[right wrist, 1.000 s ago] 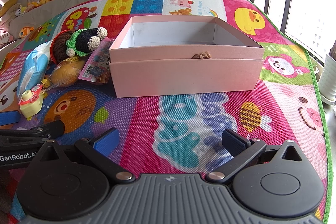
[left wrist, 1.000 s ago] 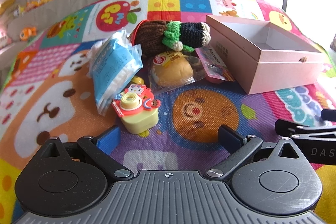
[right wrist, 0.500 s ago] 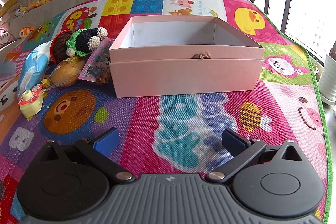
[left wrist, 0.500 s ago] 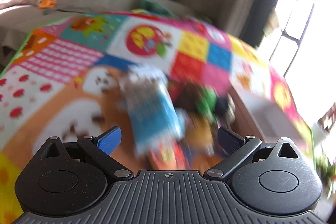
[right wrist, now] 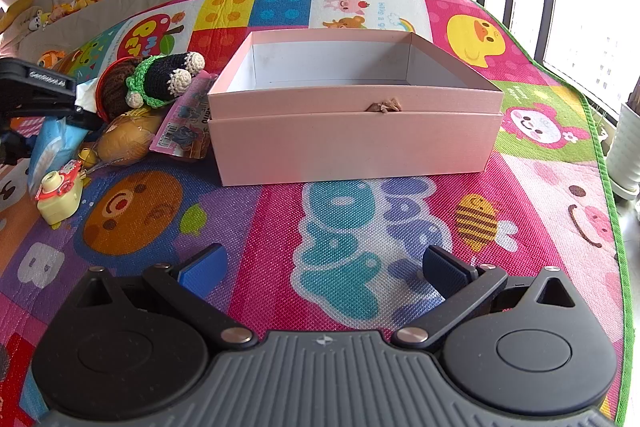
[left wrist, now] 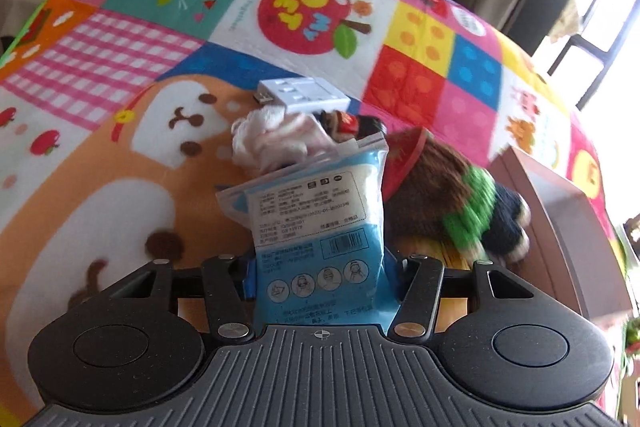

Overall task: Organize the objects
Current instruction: 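Grasp the blue cotton pad packet with the left gripper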

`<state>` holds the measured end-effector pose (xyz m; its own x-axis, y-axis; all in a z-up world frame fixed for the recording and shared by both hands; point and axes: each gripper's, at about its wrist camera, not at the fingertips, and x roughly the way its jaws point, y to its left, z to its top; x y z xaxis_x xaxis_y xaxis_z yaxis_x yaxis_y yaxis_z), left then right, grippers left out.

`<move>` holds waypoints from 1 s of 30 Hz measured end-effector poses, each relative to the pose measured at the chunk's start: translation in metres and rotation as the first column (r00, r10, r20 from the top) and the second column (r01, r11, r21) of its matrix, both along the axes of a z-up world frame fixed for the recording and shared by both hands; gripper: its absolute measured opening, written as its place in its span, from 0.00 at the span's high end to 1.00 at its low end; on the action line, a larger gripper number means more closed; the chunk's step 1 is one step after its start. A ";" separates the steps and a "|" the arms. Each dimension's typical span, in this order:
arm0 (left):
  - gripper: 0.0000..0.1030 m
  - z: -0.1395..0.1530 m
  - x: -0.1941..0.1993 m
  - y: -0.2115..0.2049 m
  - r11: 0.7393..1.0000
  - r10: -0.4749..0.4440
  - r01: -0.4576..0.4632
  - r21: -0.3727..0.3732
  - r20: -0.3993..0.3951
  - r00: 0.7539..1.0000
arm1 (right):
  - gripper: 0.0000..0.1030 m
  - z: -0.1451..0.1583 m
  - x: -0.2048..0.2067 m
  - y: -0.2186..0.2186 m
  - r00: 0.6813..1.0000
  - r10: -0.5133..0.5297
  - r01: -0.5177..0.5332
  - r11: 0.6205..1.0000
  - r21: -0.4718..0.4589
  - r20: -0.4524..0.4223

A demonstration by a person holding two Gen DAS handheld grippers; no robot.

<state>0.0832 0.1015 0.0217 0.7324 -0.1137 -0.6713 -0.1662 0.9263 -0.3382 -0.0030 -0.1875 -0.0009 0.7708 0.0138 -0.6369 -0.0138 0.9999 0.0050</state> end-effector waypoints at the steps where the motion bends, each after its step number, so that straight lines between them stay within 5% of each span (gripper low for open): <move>1: 0.43 0.001 -0.010 0.000 1.000 -0.014 0.014 0.004 0.010 1.000 | 0.00 0.000 0.000 0.000 1.000 0.000 0.000 1.000 0.000 0.000; 11: 0.43 -0.004 -0.091 0.026 0.987 -0.116 0.105 0.123 0.080 0.990 | 0.00 0.001 0.000 -0.007 0.995 0.091 -0.090 0.996 0.012 -0.052; 16: 0.44 -0.014 -0.101 0.037 0.989 -0.136 0.125 0.077 0.156 0.978 | 0.00 0.003 0.001 -0.003 0.993 0.083 -0.084 0.996 -0.005 -0.079; 26: 0.44 -0.019 -0.101 0.044 0.992 -0.129 0.127 0.025 0.180 0.975 | 0.00 0.006 -0.002 0.012 0.990 -0.045 0.044 0.999 -0.010 -0.134; 30: 0.44 -0.020 -0.103 0.048 0.993 -0.116 0.118 -0.003 0.189 0.975 | 0.00 0.012 0.006 0.036 0.980 0.080 -0.079 0.997 0.014 -0.180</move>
